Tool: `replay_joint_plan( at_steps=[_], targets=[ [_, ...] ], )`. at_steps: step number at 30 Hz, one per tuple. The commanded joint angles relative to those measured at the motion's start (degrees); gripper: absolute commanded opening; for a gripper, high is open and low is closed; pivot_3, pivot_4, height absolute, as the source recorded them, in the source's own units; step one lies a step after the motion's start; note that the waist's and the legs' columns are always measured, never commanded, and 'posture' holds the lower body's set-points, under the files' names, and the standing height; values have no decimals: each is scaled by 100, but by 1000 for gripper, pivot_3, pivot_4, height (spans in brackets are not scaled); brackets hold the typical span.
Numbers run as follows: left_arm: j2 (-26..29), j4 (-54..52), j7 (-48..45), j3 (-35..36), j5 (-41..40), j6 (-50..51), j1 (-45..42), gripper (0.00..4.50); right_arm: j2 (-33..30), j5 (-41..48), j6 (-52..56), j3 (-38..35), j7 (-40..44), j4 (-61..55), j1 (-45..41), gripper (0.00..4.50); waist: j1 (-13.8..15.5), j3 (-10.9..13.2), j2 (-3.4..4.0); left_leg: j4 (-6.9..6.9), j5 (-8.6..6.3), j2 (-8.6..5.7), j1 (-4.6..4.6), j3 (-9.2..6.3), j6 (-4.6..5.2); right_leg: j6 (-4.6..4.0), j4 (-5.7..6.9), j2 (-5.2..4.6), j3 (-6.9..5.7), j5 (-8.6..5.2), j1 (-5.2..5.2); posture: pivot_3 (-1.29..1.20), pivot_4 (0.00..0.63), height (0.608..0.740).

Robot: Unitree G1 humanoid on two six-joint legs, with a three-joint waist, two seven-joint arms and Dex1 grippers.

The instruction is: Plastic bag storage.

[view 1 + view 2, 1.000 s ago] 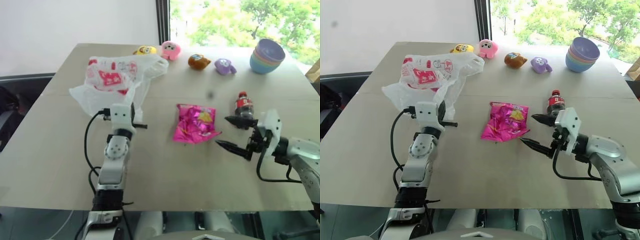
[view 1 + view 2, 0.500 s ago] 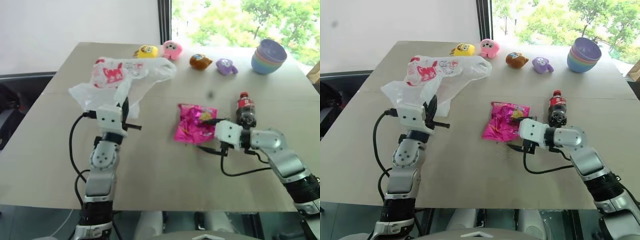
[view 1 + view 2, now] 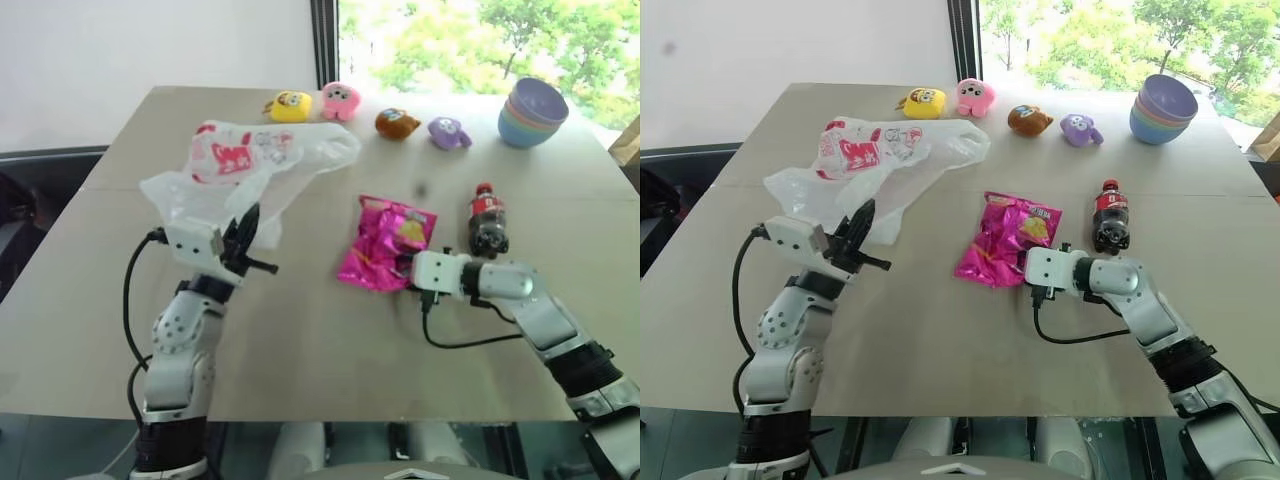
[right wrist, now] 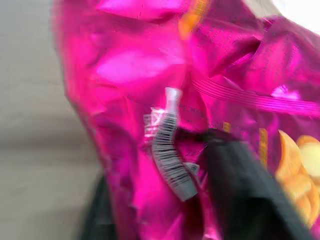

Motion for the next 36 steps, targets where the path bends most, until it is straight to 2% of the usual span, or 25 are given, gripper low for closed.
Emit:
replay_joint_plan(
  at_steps=[1, 5, 12, 19, 29, 36],
  targets=[
    [119, -306, -616, 53, -667, 95, 24, 0, 20, -159, -341, -139, -267, 83, -201, 21, 2, 0, 0, 1, 0, 0, 0, 0, 0, 0, 0, 0, 0, 0, 0, 0, 150, 740],
    [432, -304, -1598, 96, -1191, 95, 158, 0, -31, -188, -692, -212, -346, 159, -397, 21, -7, 1, 2, 0, 0, 0, 0, 1, 0, 0, 0, 1, 0, 0, -2, 0, 150, 740],
    [770, -288, -2325, 89, -1442, 166, 192, 0, -99, -423, -1340, 47, -93, 547, -1068, 21, -28, 6, 6, 0, 0, 0, -2, 8, -1, -1, 2, 2, 5, 0, -9, 0, 150, 740],
    [663, -464, -2323, 5, -1409, 143, 221, 0, 113, -600, -1813, 289, 31, 1160, -1478, 21, -60, 7, 6, -2, 0, 1, -7, 7, -1, -1, 1, 1, 4, -1, -12, 0, 150, 740],
    [213, -550, -1813, 101, -1234, -186, 188, 0, -32, -428, -1740, 159, 326, 1036, -1327, 21, -111, 8, 6, -2, 0, 2, -6, 6, -1, -1, 2, 0, 5, 0, -11, 0, 150, 740],
    [289, -704, -2073, -110, -1294, -140, 346, 0, 123, -434, -1749, 213, 292, 1158, -1533, 21, -131, 7, 6, -2, 0, 3, -5, 7, -1, 0, 3, 0, 7, 0, -11, 0, 150, 740]
  ],
)
